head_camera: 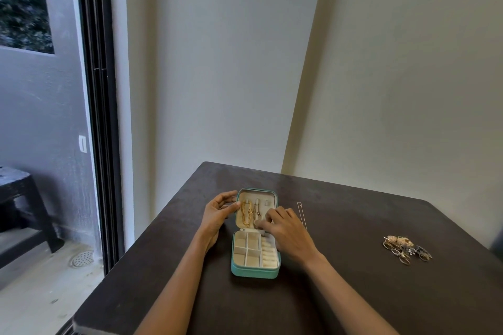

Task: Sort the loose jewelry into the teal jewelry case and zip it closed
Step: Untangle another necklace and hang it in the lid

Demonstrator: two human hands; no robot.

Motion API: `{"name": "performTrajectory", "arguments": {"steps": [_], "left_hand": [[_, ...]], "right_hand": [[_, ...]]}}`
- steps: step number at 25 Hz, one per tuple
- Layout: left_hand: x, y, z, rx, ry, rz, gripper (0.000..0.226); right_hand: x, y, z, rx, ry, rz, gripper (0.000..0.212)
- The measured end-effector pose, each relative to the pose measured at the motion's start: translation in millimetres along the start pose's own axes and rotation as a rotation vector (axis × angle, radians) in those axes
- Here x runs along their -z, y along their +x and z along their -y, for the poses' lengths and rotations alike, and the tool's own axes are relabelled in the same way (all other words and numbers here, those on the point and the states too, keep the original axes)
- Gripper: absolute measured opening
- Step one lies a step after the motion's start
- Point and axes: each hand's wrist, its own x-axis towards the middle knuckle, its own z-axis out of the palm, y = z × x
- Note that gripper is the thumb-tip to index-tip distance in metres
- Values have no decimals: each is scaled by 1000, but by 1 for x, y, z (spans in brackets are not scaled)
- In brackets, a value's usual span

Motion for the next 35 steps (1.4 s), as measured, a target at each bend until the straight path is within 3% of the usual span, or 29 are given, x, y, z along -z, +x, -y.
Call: {"name": "performTrajectory", "arguments": {"steps": [11, 13, 19, 24, 27, 31, 33, 35], "left_hand": [[-5, 1, 7, 5, 155, -61, 11], [-12, -4, 3, 39, 194, -92, 21], [-10, -21, -10, 202, -6, -135, 53], [-8, -17, -29, 186, -3, -160, 57], [-21, 1, -48, 157, 54, -115, 51], [-67, 32, -62, 141, 186, -29, 28], [-95, 47, -53, 135, 248, -8, 18], [-121, 56, -40, 138, 287, 28, 24]], "right_hand": [[9, 2, 8, -204, 221, 191, 38], [12, 4, 11, -240, 258, 229, 37], [20, 10, 11, -297, 265, 377, 32], [29, 16, 8, -330, 274, 395, 40], [27, 19, -8, -509, 328, 296, 38], [19, 10, -47, -921, 449, 112, 32], [9, -1, -67, -1093, 487, 105, 30], [-5, -9, -82, -1176, 517, 128, 30]]}}
